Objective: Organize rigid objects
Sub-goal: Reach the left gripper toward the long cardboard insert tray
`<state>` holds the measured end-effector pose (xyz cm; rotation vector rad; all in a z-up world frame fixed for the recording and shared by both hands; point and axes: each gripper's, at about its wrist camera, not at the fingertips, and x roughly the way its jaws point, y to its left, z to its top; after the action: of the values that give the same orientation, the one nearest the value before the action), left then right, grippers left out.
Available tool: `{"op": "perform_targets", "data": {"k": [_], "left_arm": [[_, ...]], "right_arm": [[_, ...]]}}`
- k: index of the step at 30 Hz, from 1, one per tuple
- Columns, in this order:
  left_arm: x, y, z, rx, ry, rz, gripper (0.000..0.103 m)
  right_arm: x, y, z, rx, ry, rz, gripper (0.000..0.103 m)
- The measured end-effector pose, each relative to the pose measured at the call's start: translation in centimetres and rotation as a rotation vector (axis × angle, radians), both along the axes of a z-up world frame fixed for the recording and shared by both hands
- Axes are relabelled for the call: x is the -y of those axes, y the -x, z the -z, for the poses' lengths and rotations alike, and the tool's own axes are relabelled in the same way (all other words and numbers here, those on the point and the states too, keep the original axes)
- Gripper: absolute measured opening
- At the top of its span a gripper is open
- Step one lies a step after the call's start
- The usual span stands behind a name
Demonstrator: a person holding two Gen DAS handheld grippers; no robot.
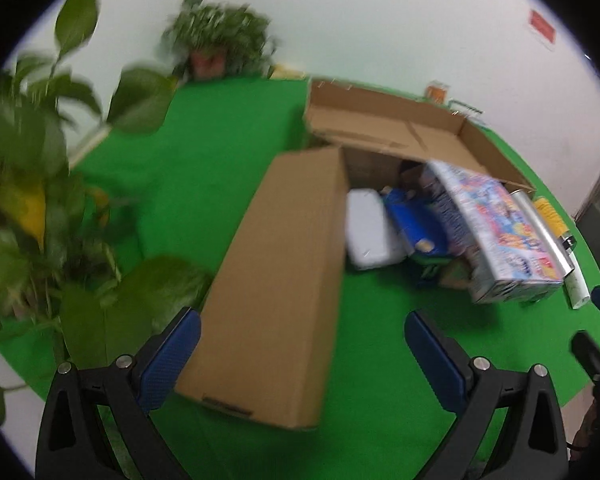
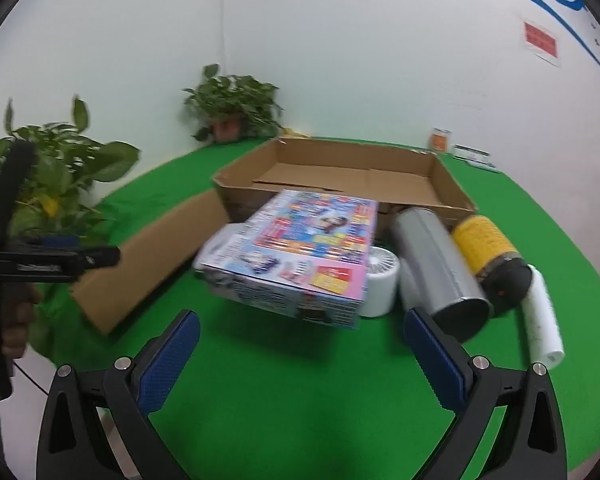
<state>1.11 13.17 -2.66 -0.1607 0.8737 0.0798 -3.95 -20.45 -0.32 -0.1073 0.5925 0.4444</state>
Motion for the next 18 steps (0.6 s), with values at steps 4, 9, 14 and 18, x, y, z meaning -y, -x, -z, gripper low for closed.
{"op": "perform_targets", "data": {"k": [4,9,14,18], "left_arm": [[-0.6,0.5,1.8,-0.044,0.009,0.006,0.1],[0.6,1.0,1.7,-0.05,-0.032,0.045,0.093],[2.2,2.4,0.5,0.001,0.179,0.29,0.089],[-0.4,3.0,-0.5,0.071,0.154,0.201,0.09]], "right_arm": [[-0.6,0.3,-0.1,-0.014,-0.022,-0.058,0.103],[-1.7,0.4,-0.2,-0.051,-0.077,-0.098,0.103],[-1.6,0.4,-0.3,-0.024,-0.113,-0.135,0.103],[-1.3,0.9,-1.1,0.028,-0.193,-0.155,0.103]]}}
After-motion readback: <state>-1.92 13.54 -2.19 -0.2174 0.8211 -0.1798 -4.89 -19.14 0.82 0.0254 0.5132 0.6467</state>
